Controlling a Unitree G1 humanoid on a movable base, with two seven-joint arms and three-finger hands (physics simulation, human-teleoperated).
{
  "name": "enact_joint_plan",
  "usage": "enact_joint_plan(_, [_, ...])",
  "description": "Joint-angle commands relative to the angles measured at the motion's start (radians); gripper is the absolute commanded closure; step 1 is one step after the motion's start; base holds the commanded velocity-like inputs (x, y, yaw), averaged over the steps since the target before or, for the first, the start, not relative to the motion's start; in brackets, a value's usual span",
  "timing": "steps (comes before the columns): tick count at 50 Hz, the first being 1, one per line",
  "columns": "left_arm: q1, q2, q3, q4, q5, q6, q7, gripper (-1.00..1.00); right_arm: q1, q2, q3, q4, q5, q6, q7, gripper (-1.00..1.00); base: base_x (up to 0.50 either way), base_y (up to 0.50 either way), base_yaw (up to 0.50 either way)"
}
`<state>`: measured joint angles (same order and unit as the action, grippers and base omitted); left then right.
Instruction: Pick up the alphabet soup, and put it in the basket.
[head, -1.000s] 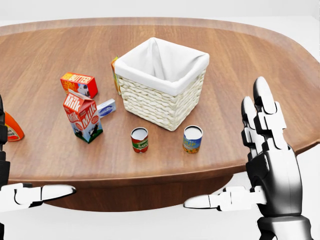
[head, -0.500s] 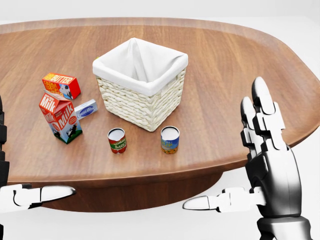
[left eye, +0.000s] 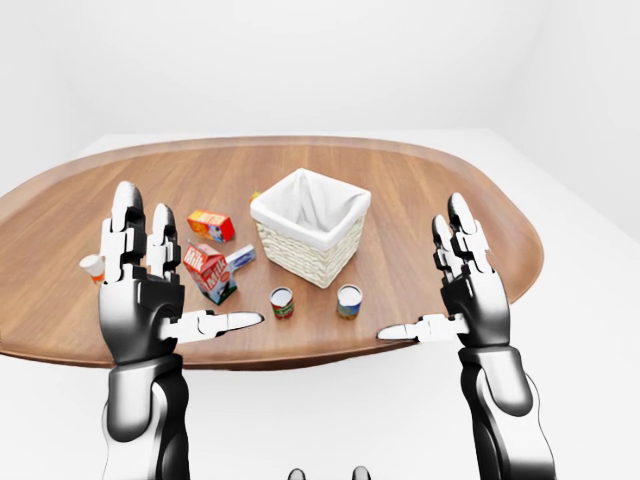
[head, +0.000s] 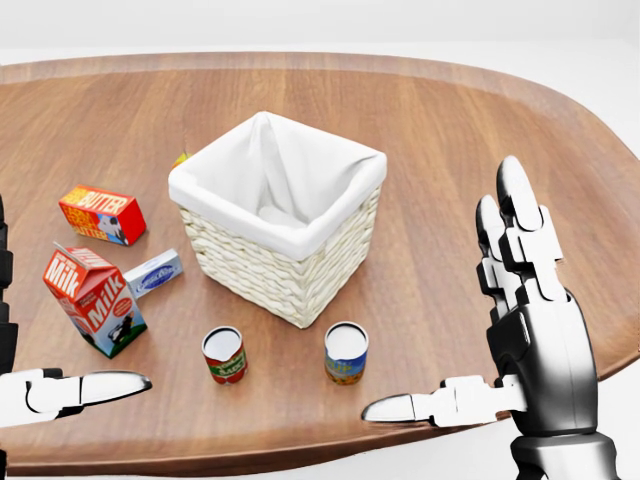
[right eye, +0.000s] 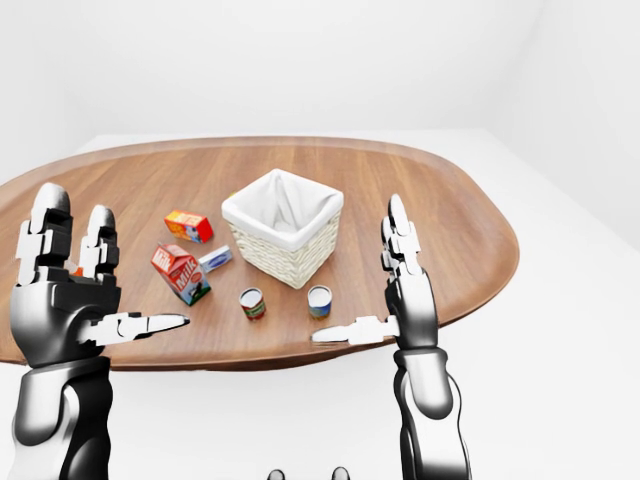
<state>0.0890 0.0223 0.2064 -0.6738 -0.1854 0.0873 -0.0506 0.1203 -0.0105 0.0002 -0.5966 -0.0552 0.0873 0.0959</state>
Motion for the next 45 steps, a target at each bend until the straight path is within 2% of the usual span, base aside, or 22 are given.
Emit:
enact_joint_plan(1, [0.001, 0.0, 0.002, -0.006, -0.002, 0.0, 0.0, -1.0, 0.0, 0.001, 0.003, -0.006, -0.002, 0.0, -0.001, -1.0, 0.5, 0.0, 0.0])
enact_joint_plan(27, [0.004, -0.003, -0.002, -0.022, 0.001, 0.0, 0.002, -1.0, -0.004, -0.001, 0.001, 0.012, 0.0, 0.0, 0.0, -1.0, 0.46, 0.0, 0.0])
enact_joint_plan(34, [-0.001, -0.001, 0.0, -0.013, 0.0, 0.0, 0.001, -1.0, -0.004, -0.001, 0.006, 0.005, -0.006, 0.0, -0.001, -1.0, 0.23, 0.0, 0.0])
enact_joint_plan(45, [-0.001, 0.0, 0.002, -0.002, -0.001, 0.0, 0.0, -1.0, 0.001, -0.003, 0.004, 0.005, -0.038, 0.0, -0.007, -1.0, 0.0, 0.0, 0.0])
